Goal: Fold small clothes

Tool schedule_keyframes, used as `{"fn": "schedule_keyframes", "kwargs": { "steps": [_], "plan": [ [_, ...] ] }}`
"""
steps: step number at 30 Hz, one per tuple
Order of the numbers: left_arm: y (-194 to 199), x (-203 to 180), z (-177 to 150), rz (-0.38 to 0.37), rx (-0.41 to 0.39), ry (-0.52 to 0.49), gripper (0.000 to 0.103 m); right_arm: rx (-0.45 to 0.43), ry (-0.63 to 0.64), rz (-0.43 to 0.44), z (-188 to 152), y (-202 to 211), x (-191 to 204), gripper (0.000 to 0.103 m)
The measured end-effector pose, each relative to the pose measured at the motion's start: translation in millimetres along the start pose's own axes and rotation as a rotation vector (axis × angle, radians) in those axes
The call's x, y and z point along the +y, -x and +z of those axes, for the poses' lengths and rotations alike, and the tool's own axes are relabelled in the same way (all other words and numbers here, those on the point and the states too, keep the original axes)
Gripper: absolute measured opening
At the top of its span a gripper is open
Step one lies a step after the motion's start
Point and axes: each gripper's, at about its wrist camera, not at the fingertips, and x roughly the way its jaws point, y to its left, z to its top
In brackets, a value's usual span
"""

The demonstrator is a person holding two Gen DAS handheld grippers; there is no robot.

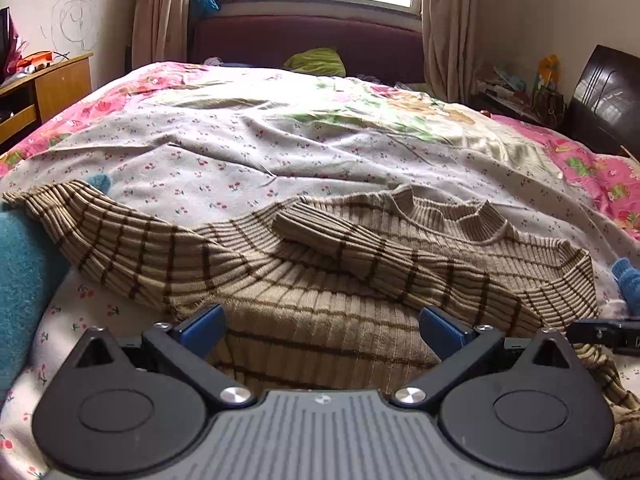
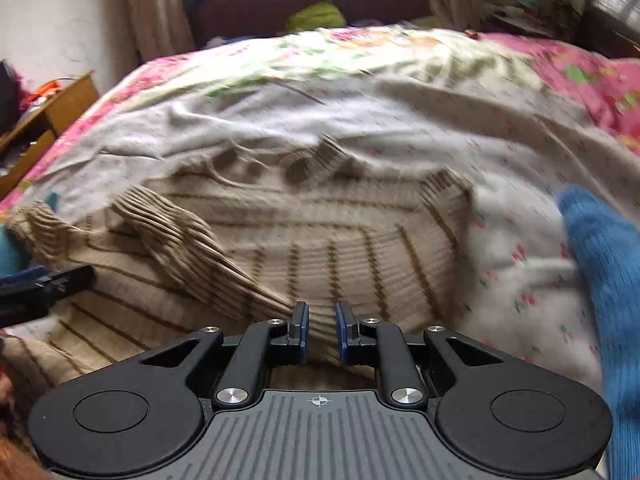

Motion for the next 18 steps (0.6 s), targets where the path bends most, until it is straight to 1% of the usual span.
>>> {"fn": "schedule_keyframes", "kwargs": {
  "steps": [3,5,8,10,15,17,18],
  "plan": [
    [1.5,9.2,4.4,0.004,0.002,0.022,0.103,0.001,0.051,0.070,18.5,-16.9,23.4,0.019],
    [5.2,16.9,7.5,0.001,-0.004,0.038,0.103,0.009,0.091,0.095,28.2,-30.6,44.1,0.020],
    [13.1,27.5,10.0,0.017,-0.031,0.053,0.103,-0.003,0.194,0.150,34.0,-39.6,78.0,0.021],
    [16.5,34.8,11.9,0.024,-0.041,0.061,0.103,0.007,0.264,0.180,36.0,-49.6,100.1,0.021],
    [25.2,55.2,13.8,0.020,-0.055,0.097,0.103,0.027,0.390,0.188,43.2,-83.6,135.4,0.023],
    [24.6,61.1,10.8,0.028,-0.057,0.108,0.103,0.038,0.427,0.171,45.3,-96.4,144.2,0.031],
    [23.2,63.2,9.9,0.029,-0.053,0.114,0.103,0.043,0.444,0.152,45.5,-102.3,147.5,0.031]
  ]
}}
